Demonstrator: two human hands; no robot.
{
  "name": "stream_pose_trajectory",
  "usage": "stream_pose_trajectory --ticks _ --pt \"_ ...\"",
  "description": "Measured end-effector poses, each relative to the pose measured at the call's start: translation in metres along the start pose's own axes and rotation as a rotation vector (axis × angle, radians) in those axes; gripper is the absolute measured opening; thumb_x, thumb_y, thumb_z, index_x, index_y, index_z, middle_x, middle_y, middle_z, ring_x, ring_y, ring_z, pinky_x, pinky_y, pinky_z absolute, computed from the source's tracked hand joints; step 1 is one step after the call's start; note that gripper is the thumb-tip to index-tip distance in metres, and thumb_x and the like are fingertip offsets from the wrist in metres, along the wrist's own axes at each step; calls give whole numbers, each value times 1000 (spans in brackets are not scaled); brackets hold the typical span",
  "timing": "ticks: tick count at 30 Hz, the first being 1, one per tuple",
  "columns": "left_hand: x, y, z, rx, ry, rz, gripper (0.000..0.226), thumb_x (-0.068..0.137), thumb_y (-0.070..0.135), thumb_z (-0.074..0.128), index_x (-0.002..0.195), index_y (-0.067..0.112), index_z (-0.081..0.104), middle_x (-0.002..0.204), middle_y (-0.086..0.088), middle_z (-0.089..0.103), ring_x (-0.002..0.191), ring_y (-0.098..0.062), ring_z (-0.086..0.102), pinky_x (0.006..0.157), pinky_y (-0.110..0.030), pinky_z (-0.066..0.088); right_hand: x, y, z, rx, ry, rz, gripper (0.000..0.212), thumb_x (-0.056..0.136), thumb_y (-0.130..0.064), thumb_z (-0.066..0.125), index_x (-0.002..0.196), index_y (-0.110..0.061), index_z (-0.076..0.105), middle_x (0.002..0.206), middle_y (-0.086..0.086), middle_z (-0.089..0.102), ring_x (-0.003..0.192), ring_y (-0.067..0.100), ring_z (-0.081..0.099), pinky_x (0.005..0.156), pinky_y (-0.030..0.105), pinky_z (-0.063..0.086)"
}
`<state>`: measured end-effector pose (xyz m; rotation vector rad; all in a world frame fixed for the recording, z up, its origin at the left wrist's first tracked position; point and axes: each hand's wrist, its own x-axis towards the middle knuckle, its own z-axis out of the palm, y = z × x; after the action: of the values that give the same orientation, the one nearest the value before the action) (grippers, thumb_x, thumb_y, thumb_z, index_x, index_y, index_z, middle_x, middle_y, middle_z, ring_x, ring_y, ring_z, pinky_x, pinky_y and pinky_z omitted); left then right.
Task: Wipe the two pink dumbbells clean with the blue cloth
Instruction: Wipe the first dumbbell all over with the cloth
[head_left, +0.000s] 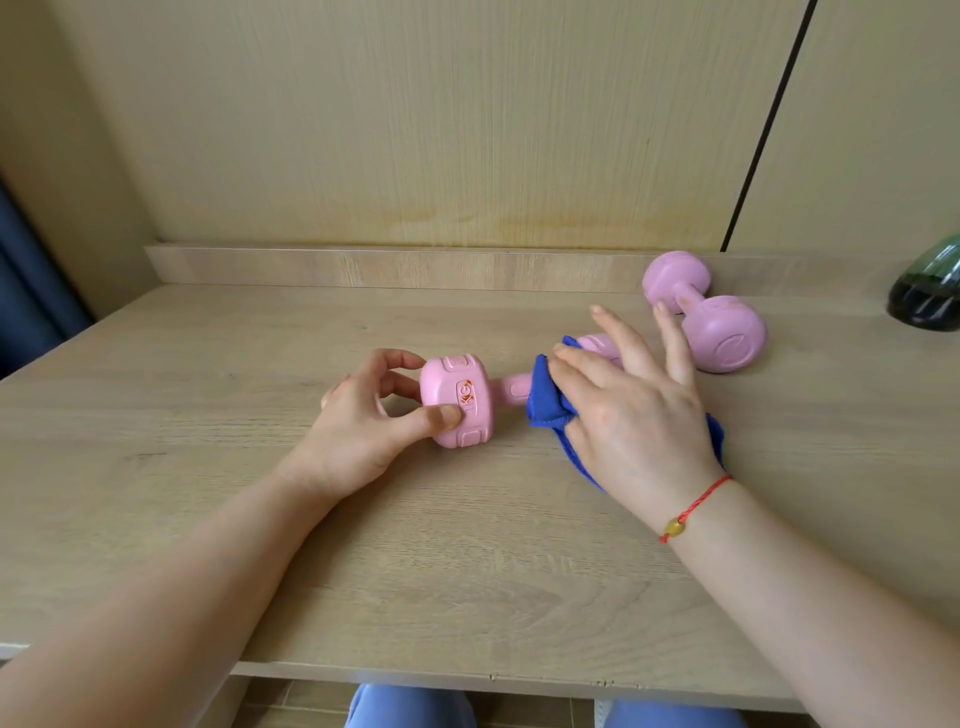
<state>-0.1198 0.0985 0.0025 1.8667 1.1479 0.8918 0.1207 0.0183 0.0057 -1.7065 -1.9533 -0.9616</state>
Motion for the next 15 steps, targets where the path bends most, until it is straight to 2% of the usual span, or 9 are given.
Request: stream_pose_trajectory --ticks 3,6,9,13,15 --pt "-2 3 1 8 20 4 66 49 67 77 106 43 55 97 12 72 105 -16 64 103 -50 42 0 -4 3 -46 -14 -19 30 78 -3 63 107 -10 66 107 1 68 130 32 49 118 57 13" --pt "-3 5 2 25 39 20 62 50 62 75 104 35 60 96 12 72 104 -10 64 104 -45 43 4 -6 4 -71 -41 -24 23 78 -1 59 98 -12 62 93 1 61 113 30 54 119 55 14" --pt "-4 5 2 -3 31 23 61 49 60 75 101 29 65 98 7 73 101 -10 65 103 -42 45 5 -5 4 -64 -45 -33 23 78 -1 55 96 -13 60 91 0 58 108 29 54 119 54 12" --pt "-6 4 -1 -26 -5 39 61 51 62 73 97 24 68 96 4 73 93 -8 67 89 -31 46 -1 -3 1 -56 -26 -63 24 80 2 53 97 -12 61 91 1 58 106 28 56 120 54 7" --pt "-7 4 -1 -10 -1 38 54 53 66 68 90 26 71 89 2 74 87 -9 66 91 -34 43 -4 -2 -1 -41 -27 -77 25 81 2 54 99 -12 62 92 1 59 107 27 56 120 54 4"
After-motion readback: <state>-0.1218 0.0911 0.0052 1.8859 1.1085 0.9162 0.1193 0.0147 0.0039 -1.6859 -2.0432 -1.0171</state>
